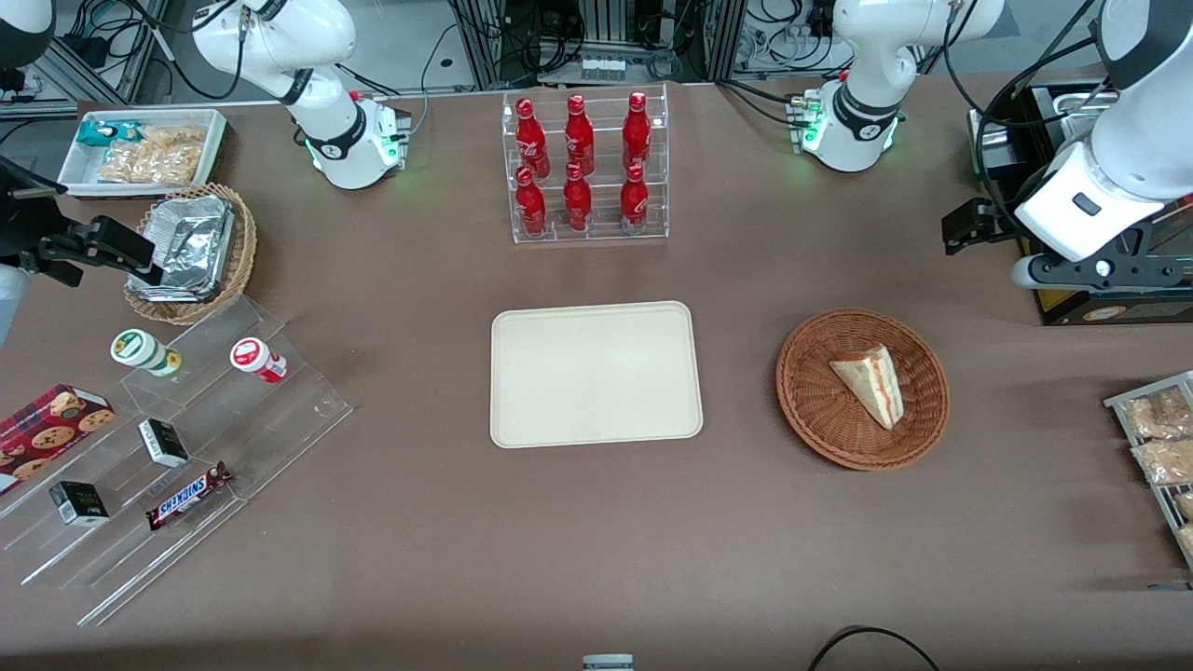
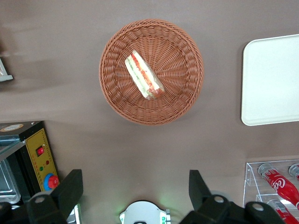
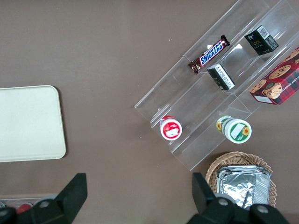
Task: Place sandwich from basket to tray
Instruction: 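Move the left gripper over the basket and lower onto the wrapped sandwich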
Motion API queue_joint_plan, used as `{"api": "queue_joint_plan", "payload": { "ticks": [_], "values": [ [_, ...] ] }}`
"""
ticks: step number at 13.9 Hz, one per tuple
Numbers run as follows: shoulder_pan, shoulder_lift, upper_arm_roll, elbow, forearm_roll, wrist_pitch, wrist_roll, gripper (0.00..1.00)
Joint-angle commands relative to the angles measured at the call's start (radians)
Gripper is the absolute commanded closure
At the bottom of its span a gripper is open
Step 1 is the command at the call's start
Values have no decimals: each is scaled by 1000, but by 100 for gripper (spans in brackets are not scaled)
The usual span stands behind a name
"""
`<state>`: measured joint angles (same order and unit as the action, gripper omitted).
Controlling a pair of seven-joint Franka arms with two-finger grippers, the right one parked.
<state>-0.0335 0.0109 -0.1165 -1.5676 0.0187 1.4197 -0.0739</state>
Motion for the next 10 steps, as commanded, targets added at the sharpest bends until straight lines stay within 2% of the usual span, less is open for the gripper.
{"api": "queue_joint_plan", "payload": {
  "ticks": [1, 5, 10],
  "values": [
    [1, -2, -6, -6, -2, 4, 14, 0],
    [-2, 9, -8, -122, 10, 79, 13, 0],
    [-6, -17, -8, -420, 14, 405, -26, 0]
  ]
}}
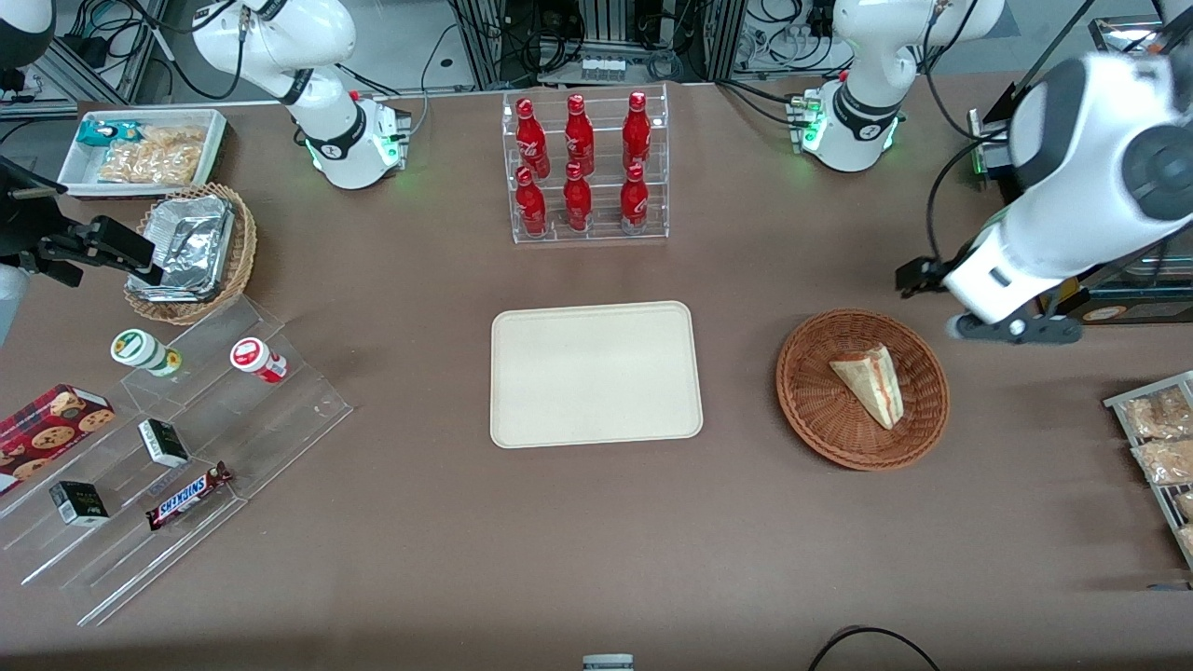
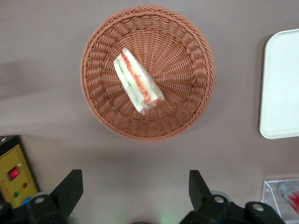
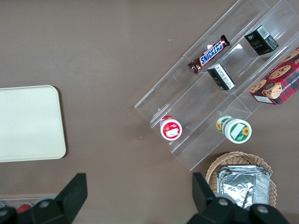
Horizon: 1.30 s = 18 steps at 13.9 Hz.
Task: Place sandwich from basket to tray
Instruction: 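Move the left gripper over the basket and lower onto the wrapped sandwich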
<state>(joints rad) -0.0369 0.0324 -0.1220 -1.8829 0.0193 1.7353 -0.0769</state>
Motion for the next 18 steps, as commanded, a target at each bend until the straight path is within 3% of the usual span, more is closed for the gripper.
{"api": "queue_joint_plan", "payload": {
  "ticks": [1, 6, 12, 18],
  "values": [
    [-3, -38, -2, -145, 13, 139, -36, 0],
    [-1, -31, -1, -341, 11, 412, -98, 0],
    [-1, 60, -1, -348, 5, 538, -453, 0],
    [8, 144, 2, -344, -1, 625, -593, 0]
  ]
}}
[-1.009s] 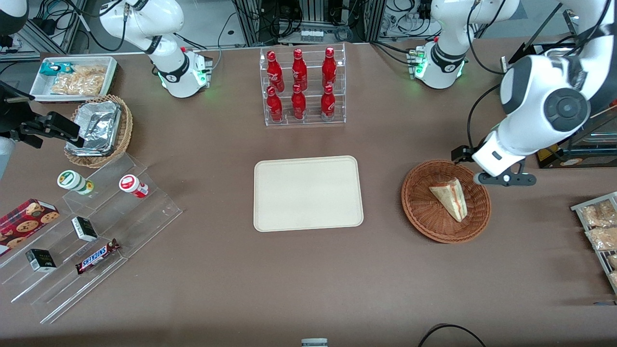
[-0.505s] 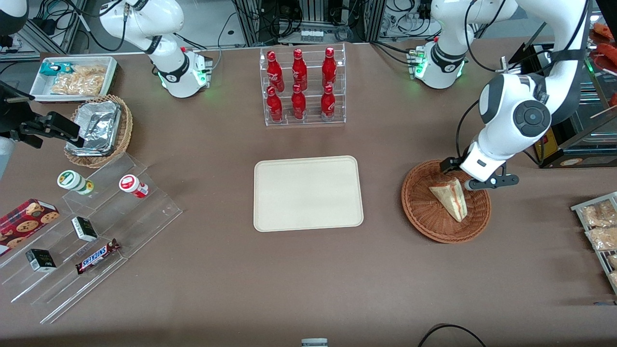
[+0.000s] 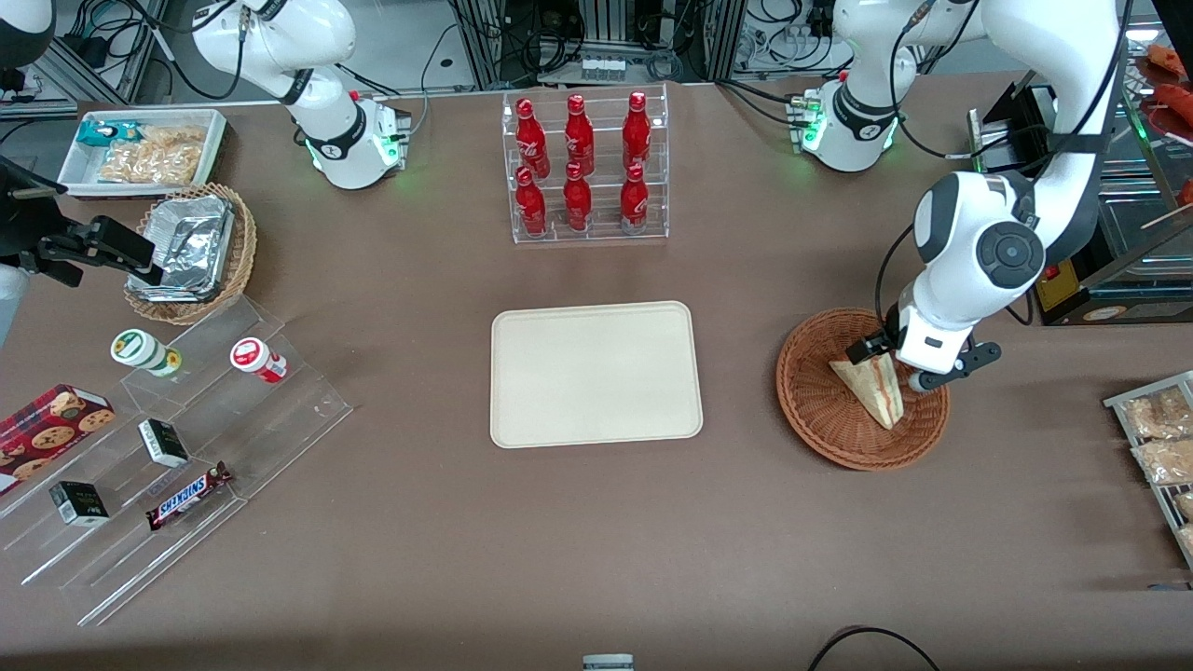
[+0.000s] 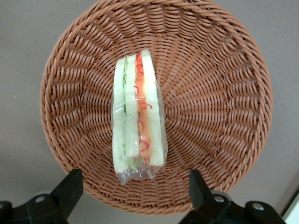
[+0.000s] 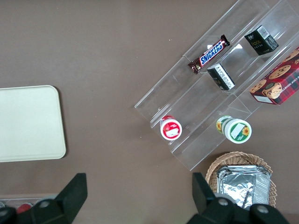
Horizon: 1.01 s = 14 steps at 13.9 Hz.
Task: Place sandwich from basket to tray
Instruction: 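Close the left gripper on the sandwich and lift it toward the tray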
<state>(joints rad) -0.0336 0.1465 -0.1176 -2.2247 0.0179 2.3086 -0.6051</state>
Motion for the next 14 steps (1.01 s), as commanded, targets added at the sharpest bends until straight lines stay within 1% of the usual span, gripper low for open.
{"api": "queue_joint_plan", "payload": {
  "ticks": [1, 6, 7, 8, 9, 10, 11, 12, 14],
  "values": [
    [4, 48, -2, -3, -1, 73, -83, 0],
    [7, 105, 4, -1, -1, 112, -87, 0],
    [7, 114, 6, 0, -1, 114, -88, 3],
    [6, 114, 10, 0, -1, 114, -90, 25],
    [7, 114, 12, 0, -1, 107, -91, 54],
    [6, 116, 12, 0, -1, 103, -106, 75],
    [6, 117, 13, 2, 0, 101, -108, 86],
    [6, 116, 12, 3, 0, 100, -107, 89],
    [6, 102, 12, 13, 0, 94, -105, 91]
  ]
}}
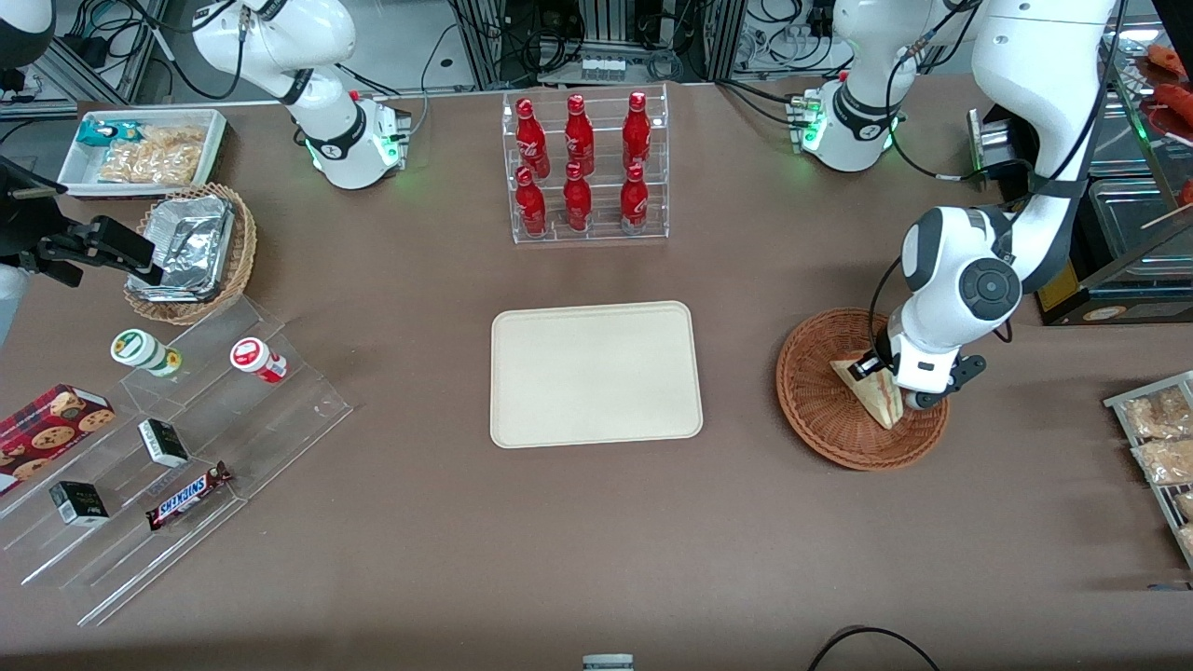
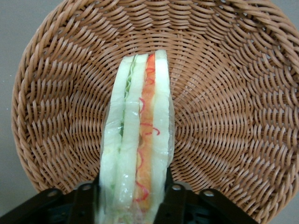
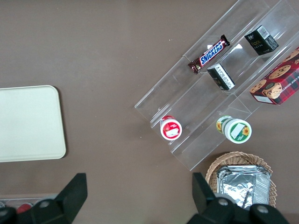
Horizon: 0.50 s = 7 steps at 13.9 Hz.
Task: Place sandwich from basket to tray
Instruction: 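Close the left gripper on the sandwich and lift it toward the tray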
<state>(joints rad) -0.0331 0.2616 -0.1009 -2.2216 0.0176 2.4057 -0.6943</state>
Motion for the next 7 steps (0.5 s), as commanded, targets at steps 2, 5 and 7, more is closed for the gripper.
{"api": "queue_joint_plan", "payload": {
  "ticks": [2, 5, 7],
  "values": [
    [2, -24, -6, 86, 12, -156, 5, 90],
    [-10, -21, -31, 227, 12, -405, 84, 90],
    [-16, -16, -88, 241, 12, -421, 98, 90]
  ]
}}
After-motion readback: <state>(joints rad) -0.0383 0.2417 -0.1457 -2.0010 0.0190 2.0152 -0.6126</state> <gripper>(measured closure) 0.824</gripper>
